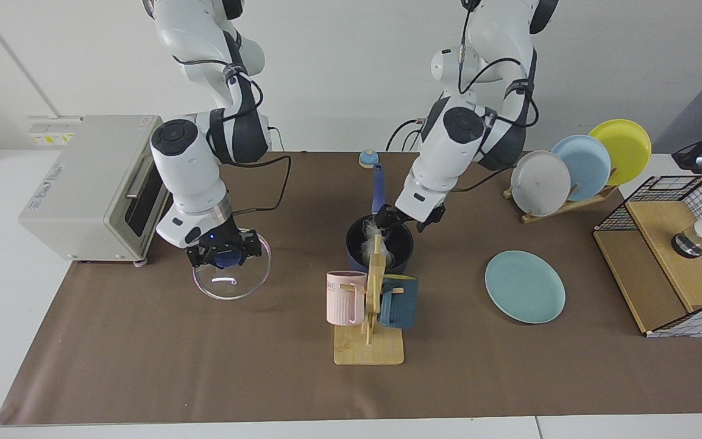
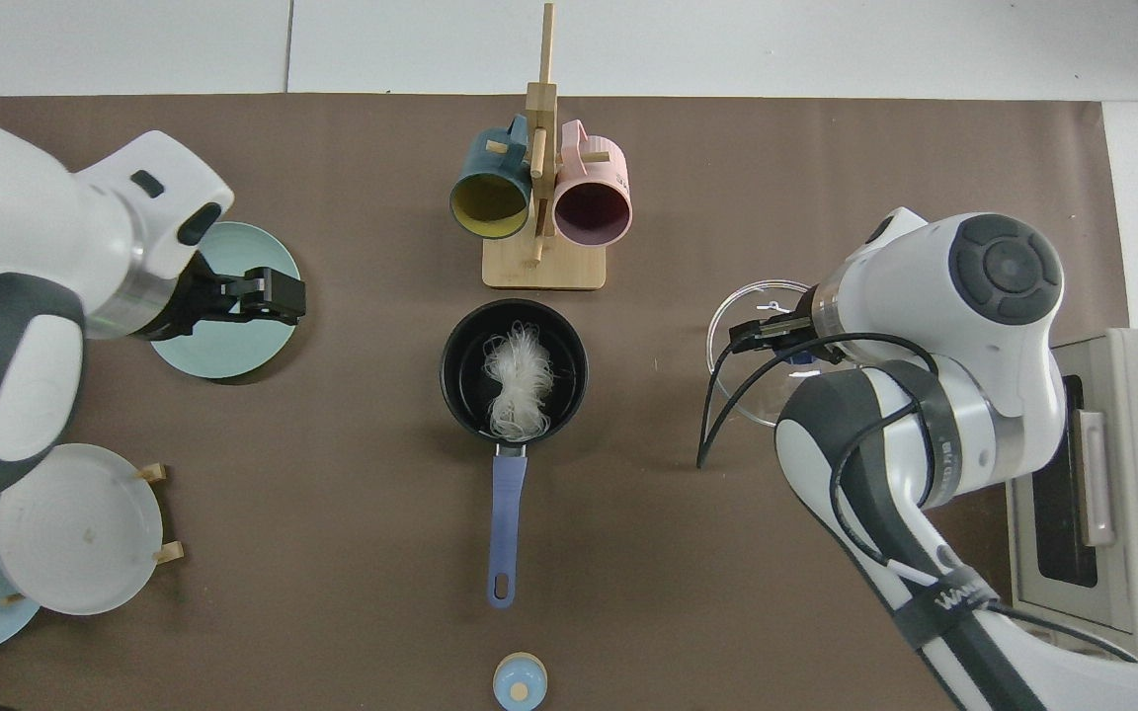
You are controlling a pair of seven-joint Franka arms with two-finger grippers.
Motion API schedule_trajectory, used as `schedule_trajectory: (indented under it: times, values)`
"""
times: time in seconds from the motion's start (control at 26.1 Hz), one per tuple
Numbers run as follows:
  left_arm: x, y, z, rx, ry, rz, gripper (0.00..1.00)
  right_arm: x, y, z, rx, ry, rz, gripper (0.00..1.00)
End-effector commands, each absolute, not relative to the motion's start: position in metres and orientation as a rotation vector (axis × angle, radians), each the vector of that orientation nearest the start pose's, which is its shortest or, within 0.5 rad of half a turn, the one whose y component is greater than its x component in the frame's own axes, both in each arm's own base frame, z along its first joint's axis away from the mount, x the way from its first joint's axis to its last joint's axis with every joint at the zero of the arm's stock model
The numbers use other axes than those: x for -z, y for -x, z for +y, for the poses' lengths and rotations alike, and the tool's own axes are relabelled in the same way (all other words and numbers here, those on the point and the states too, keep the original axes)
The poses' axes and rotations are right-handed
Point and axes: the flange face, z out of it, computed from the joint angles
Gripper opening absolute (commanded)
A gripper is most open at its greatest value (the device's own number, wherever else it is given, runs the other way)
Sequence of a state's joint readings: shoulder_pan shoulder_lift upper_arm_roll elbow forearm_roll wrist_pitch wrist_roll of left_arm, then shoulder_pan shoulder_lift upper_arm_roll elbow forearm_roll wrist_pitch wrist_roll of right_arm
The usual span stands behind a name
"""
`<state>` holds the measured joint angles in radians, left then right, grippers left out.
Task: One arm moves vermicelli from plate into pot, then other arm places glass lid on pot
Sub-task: 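Release the vermicelli and withdraw the left gripper while the right gripper lifts the lid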
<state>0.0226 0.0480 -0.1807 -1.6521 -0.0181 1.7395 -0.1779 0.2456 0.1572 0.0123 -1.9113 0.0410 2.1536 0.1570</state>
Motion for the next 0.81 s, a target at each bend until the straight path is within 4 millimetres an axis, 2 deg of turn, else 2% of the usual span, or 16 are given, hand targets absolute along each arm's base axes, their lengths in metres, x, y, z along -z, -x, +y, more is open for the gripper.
schedule_trajectory:
  times: [0.0,0.12,0.23,0.38,0.58,0.77]
  values:
    - [-0.583,-0.563,-0.050,0.020,3.154,0.025,1.00,-0.435,-0.568,0.193,0.168,3.057,-0.008,0.00]
    - [-0.584,-0.564,-0.030,0.026,3.153,0.029,1.00,-0.438,-0.561,0.221,0.169,3.048,0.046,0.00]
    - [-0.584,-0.564,-0.019,0.026,3.152,0.034,1.00,-0.440,-0.558,0.248,0.174,3.038,0.173,0.00]
    - [-0.585,-0.562,-0.004,0.041,3.153,0.029,1.00,-0.437,-0.553,0.288,0.210,3.065,0.205,0.00]
    - [-0.585,-0.562,-0.004,0.046,3.151,0.032,1.00,-0.440,-0.550,0.334,0.217,3.050,0.259,0.00]
    - [-0.587,-0.562,-0.006,0.048,3.150,0.025,1.00,-0.433,-0.538,0.379,0.183,3.070,0.275,0.00]
